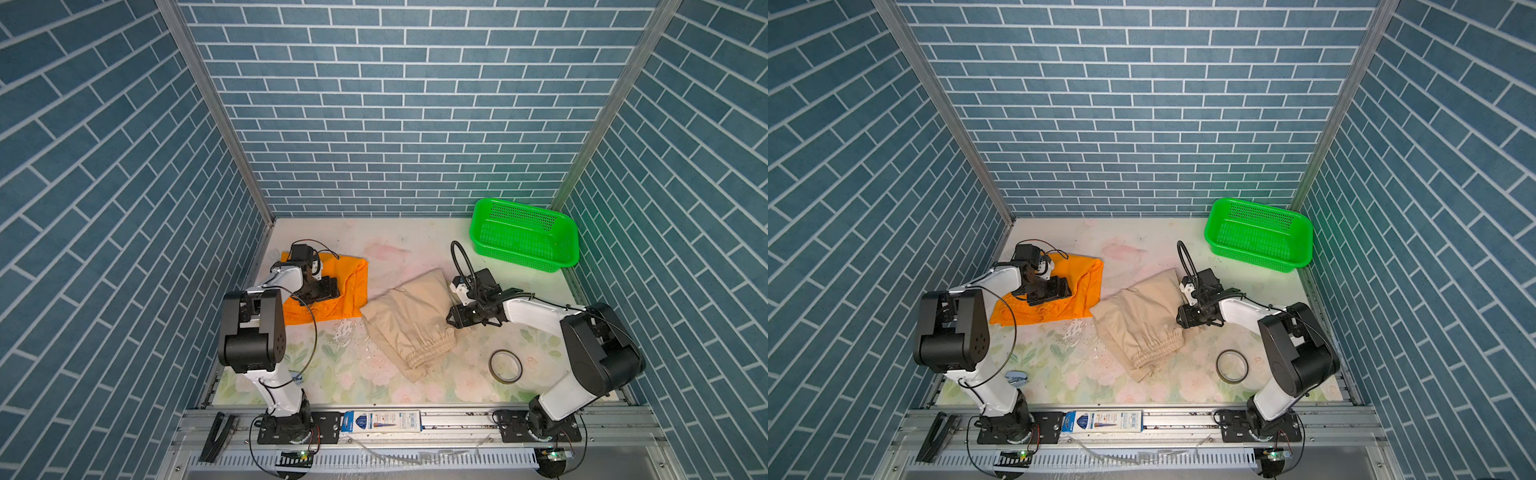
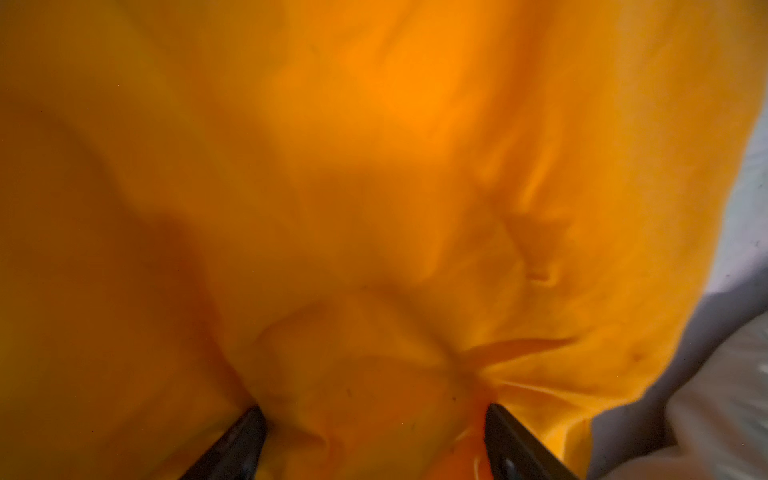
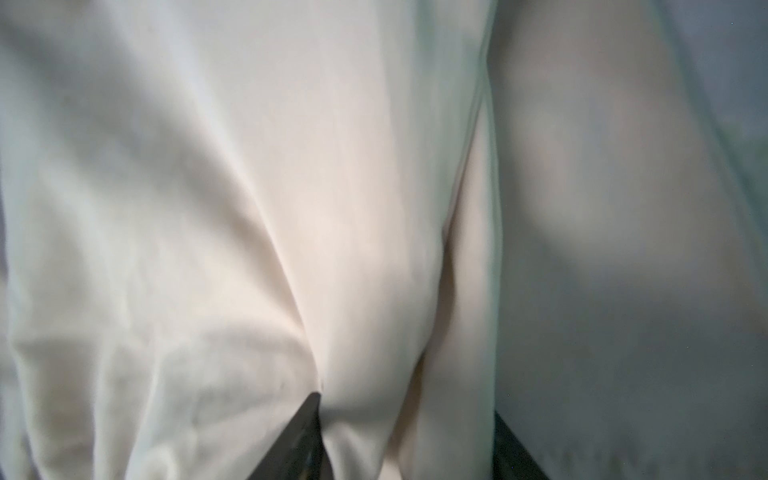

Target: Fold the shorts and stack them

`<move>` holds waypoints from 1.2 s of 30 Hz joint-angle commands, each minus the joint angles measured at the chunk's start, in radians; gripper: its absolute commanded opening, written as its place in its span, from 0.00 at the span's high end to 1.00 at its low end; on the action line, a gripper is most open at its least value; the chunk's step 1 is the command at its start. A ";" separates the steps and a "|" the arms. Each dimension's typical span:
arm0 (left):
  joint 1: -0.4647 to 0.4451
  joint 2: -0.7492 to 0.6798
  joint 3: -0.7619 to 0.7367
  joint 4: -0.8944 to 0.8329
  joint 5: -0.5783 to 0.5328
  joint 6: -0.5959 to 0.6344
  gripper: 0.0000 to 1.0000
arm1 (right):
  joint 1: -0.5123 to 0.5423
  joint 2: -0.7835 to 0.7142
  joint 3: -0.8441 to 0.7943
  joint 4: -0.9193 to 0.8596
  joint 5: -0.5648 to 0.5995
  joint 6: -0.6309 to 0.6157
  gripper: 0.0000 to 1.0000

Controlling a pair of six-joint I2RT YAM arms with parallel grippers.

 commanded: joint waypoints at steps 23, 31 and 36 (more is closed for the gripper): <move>-0.587 -0.890 -0.684 0.337 -0.155 -0.726 0.00 | -0.099 0.366 0.587 -0.340 0.087 -0.325 0.09; -0.737 -0.697 -0.712 0.552 -0.194 -0.801 0.00 | -0.135 0.427 0.584 -0.328 -0.107 -0.294 0.09; -0.793 -0.568 -0.736 0.722 -0.176 -0.868 0.00 | -0.139 0.428 0.530 -0.303 -0.194 -0.256 0.14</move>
